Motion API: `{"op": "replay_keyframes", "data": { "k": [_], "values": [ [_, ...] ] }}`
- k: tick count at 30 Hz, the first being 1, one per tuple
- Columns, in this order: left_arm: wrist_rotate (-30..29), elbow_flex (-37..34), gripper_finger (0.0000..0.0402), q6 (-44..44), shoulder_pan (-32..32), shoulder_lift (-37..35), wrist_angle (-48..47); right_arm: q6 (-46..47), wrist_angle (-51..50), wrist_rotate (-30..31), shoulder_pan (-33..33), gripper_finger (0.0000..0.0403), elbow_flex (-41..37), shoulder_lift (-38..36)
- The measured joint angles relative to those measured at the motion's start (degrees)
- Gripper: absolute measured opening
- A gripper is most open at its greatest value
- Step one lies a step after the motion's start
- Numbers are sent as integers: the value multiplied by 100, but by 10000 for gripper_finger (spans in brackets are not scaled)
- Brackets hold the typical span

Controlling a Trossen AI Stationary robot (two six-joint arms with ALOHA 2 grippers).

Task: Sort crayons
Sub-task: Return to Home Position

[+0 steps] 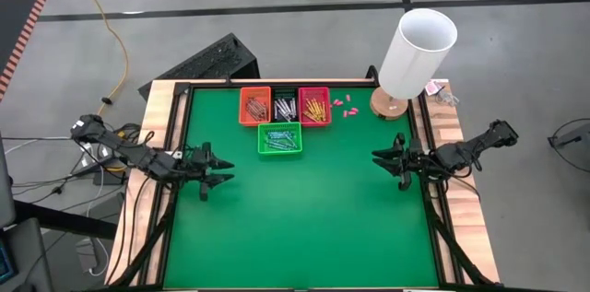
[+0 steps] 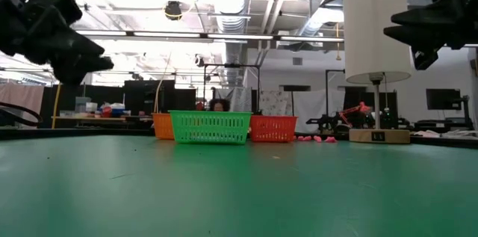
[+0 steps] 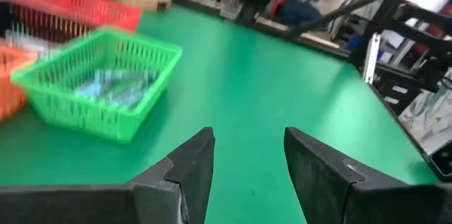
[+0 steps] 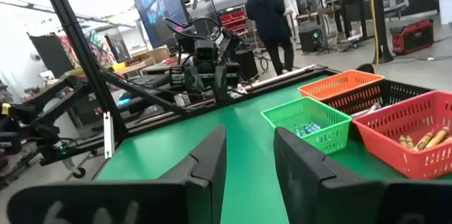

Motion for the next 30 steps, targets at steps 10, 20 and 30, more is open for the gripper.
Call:
{"op": "replay_keyframes", "data": {
  "k": [10,20,30],
  "values": [
    [73,-6,162,-226,95,-2,191,-104,73,4,-7,123,-9,0],
    [1953,-11,162,139,1653,-404,272,-201,-6,82,-13,123,-4,-7],
    [3547,-15,162,181,2735,-719,324,-356,-25,8,-373,123,-4,-4]
  ]
}}
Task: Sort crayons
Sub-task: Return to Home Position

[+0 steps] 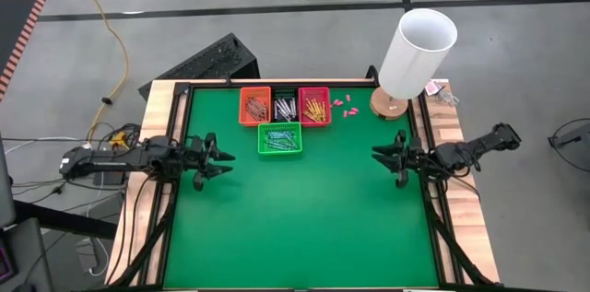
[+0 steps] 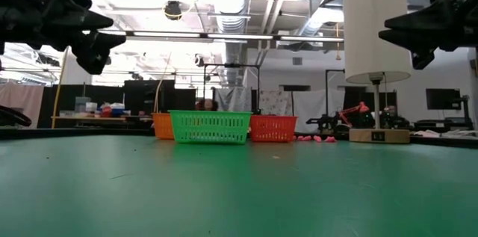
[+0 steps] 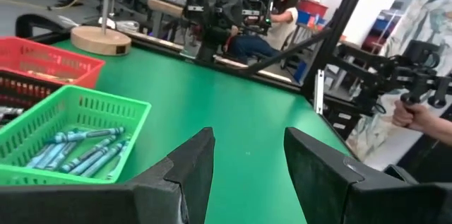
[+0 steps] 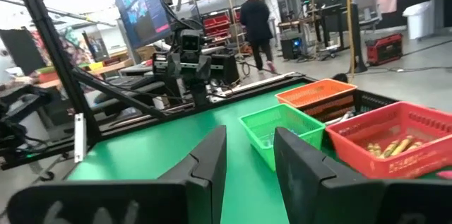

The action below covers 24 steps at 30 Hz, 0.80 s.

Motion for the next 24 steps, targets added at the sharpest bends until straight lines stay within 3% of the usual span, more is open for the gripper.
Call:
{"op": "replay_keyframes", "data": {
  "k": [8,16,24],
  "values": [
    [-50,-1,162,-65,56,-22,-524,-307,-4,-82,-252,123,-2,11],
    [79,-2,162,35,160,-26,249,-305,13,-314,-541,123,-7,-15],
    [554,-4,162,42,690,-24,271,-283,97,-602,-897,123,-9,-15]
  ]
}}
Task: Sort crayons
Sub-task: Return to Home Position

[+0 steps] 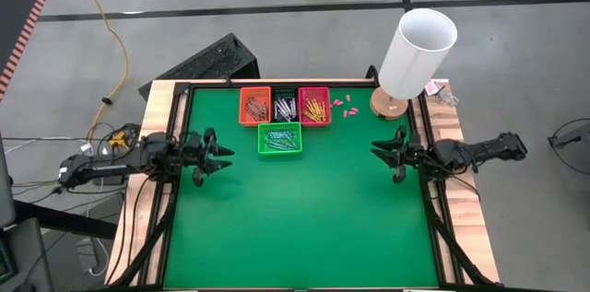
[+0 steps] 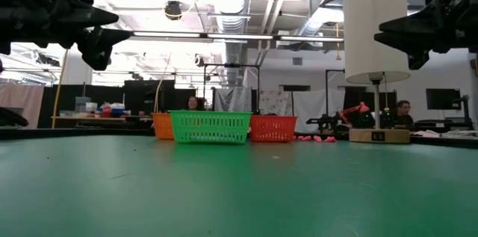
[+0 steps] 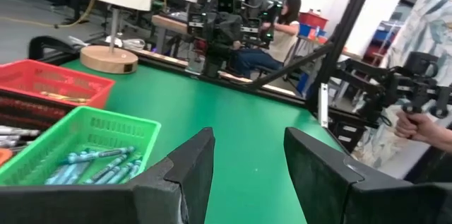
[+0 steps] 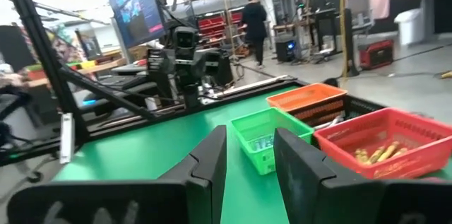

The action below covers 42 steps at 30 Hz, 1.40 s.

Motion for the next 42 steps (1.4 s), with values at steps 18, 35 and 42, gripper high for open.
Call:
{"op": "replay_keyframes", "data": {
  "k": [18,35,42],
  "values": [
    [953,0,162,-221,972,2,-62,272,-141,-462,-503,123,0,24],
    [1042,0,162,-85,971,4,-412,-22,-147,-462,-503,123,2,24],
    [1042,0,162,-94,970,4,-433,39,-149,-464,-503,123,2,24]
  ]
}}
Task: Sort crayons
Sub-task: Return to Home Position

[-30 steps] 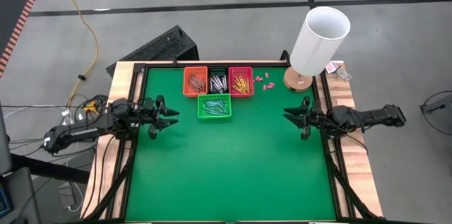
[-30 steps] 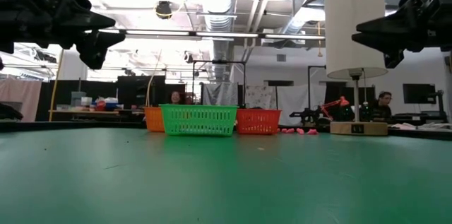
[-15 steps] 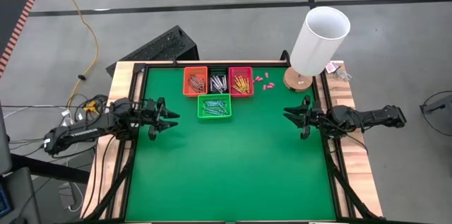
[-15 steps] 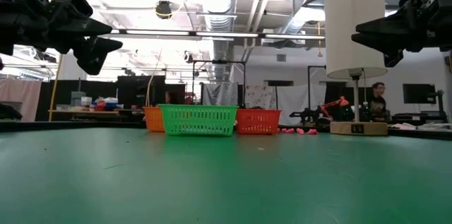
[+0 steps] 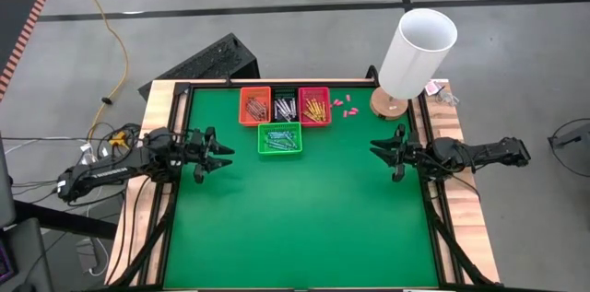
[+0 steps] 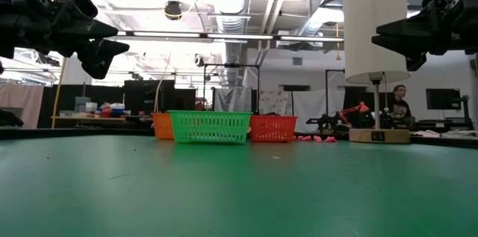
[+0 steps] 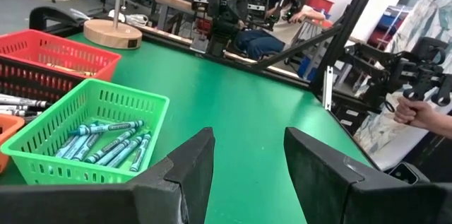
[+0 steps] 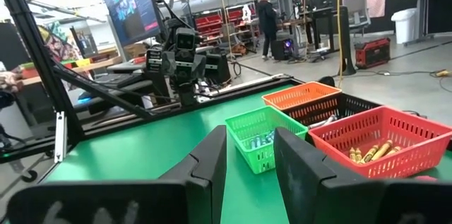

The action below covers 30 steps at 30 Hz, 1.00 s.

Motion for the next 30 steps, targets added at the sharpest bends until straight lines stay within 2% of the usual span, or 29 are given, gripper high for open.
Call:
{"op": "replay_keyframes", "data": {
  "k": [14,23,26,30],
  "values": [
    [44,0,162,-80,0,0,-72,243,0,1,0,123,0,0],
    [-62,0,162,-131,0,0,-50,55,4,26,0,123,0,0],
    [-330,2,162,-76,0,0,-88,53,7,26,0,123,0,0],
    [-1031,2,162,-79,0,0,-96,51,7,24,0,123,0,0]
  ]
}}
